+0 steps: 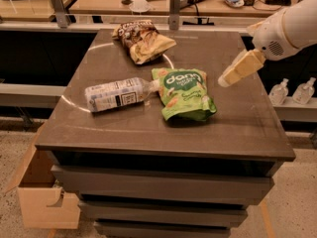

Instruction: Move brown chip bag near blue plastic bottle

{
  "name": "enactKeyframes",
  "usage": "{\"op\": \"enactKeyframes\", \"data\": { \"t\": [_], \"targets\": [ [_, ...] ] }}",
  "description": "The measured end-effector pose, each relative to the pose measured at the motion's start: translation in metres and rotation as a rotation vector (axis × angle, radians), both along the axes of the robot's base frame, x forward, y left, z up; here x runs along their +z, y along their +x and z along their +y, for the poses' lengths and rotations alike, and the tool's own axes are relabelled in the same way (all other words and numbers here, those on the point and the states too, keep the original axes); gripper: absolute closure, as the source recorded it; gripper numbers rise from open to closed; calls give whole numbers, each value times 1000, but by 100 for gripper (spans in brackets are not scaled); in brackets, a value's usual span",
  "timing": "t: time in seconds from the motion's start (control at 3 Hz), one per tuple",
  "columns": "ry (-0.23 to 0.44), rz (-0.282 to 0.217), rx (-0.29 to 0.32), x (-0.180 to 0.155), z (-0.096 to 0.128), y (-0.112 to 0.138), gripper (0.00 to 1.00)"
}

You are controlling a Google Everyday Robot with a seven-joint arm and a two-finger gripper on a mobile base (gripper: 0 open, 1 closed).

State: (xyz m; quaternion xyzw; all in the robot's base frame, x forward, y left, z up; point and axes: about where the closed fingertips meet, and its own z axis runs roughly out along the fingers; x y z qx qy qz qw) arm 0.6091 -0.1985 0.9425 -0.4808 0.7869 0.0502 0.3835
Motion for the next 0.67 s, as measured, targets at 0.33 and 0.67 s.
{"op": "enactKeyframes", "data": {
  "t": [0.33, 0.67],
  "targets": [
    [29, -46, 16, 2, 16, 8, 0],
    [172, -153, 43, 5, 54, 54, 0]
  ]
}}
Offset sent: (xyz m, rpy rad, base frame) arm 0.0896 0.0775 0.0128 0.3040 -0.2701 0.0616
